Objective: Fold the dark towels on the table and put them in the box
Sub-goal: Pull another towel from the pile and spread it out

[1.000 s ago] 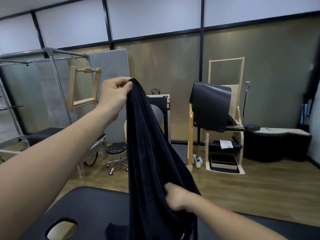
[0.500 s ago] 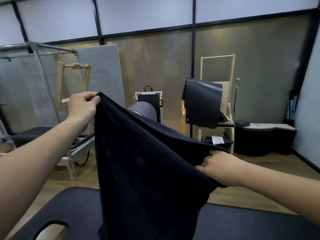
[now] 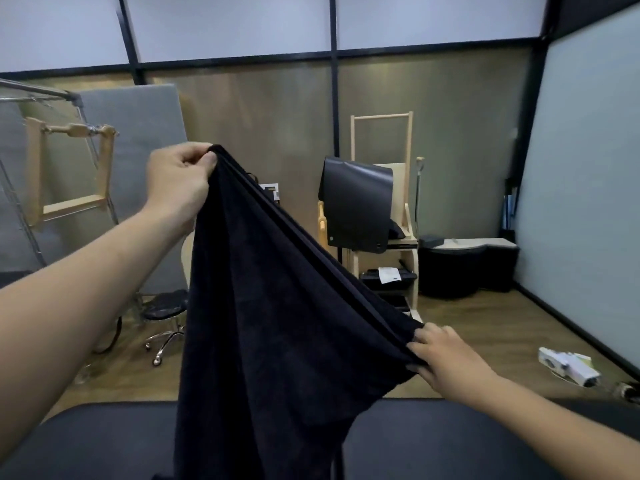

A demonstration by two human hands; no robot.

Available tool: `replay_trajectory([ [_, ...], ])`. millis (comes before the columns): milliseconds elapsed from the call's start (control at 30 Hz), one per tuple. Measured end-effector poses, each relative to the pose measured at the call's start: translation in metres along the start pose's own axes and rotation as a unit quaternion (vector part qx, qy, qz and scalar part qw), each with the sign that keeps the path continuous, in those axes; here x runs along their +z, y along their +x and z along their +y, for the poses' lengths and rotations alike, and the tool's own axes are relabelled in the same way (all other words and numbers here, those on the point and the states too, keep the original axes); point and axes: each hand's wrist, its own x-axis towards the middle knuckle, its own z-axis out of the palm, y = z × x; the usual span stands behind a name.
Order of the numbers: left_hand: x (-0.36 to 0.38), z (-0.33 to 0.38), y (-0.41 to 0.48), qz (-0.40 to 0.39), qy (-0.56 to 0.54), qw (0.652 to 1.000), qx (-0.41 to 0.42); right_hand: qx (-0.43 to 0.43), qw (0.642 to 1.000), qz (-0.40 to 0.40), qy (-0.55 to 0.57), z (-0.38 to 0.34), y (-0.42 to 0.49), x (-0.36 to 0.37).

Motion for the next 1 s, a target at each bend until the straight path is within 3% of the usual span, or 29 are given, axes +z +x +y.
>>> replay_trajectory([
  [133, -0.009, -0.009, 0.016, 0.01, -0.002, 1.0, -0.025, 0.142, 0.966, 0.152, 0.153, -0.001, 0.001, -0.005],
  [200, -0.011, -0.021, 0.015, 0.018, -0.013, 0.999, -0.047, 0.182, 0.956, 0.185, 0.136, -0.001, 0.006, -0.012],
  [367, -0.012, -0.05, 0.002, 0.059, -0.026, 0.992, -0.109, 0.198, 0.966, 0.165, -0.001, 0.023, 0.011, -0.033],
  [433, -0.02, -0.059, 0.002, 0.072, -0.017, 0.988, -0.134, 0.228, 0.967, 0.109, 0.038, 0.029, 0.015, -0.043],
  [500, -0.027, -0.065, 0.004, 0.069, -0.004, 0.988, -0.137, 0.244, 0.958, 0.016, 0.147, 0.028, 0.017, -0.055],
  [600, -0.034, -0.069, 0.006, 0.08, 0.002, 0.986, -0.145, 0.251, 0.921, -0.076, 0.288, 0.023, 0.024, -0.067],
  [667, -0.038, -0.071, 0.008, 0.092, 0.003, 0.984, -0.154, 0.257, 0.882, -0.089, 0.385, 0.02, 0.03, -0.076],
  [700, -0.039, -0.072, 0.008, 0.097, 0.001, 0.983, -0.158, 0.277, 0.844, -0.08, 0.453, 0.02, 0.033, -0.079],
  [800, -0.038, -0.066, 0.008, 0.088, 0.001, 0.983, -0.159, 0.372, 0.674, -0.051, 0.636, 0.023, 0.043, -0.082],
  [833, -0.037, -0.063, 0.008, 0.079, 0.004, 0.985, -0.15, 0.4, 0.643, -0.049, 0.651, 0.024, 0.046, -0.08],
  [900, -0.034, -0.055, 0.006, 0.063, 0.007, 0.99, -0.129, 0.428, 0.635, -0.055, 0.64, 0.023, 0.05, -0.076],
  [1000, -0.029, -0.046, 0.001, 0.049, 0.012, 0.993, -0.105, 0.43, 0.678, -0.068, 0.592, 0.024, 0.052, -0.07],
])
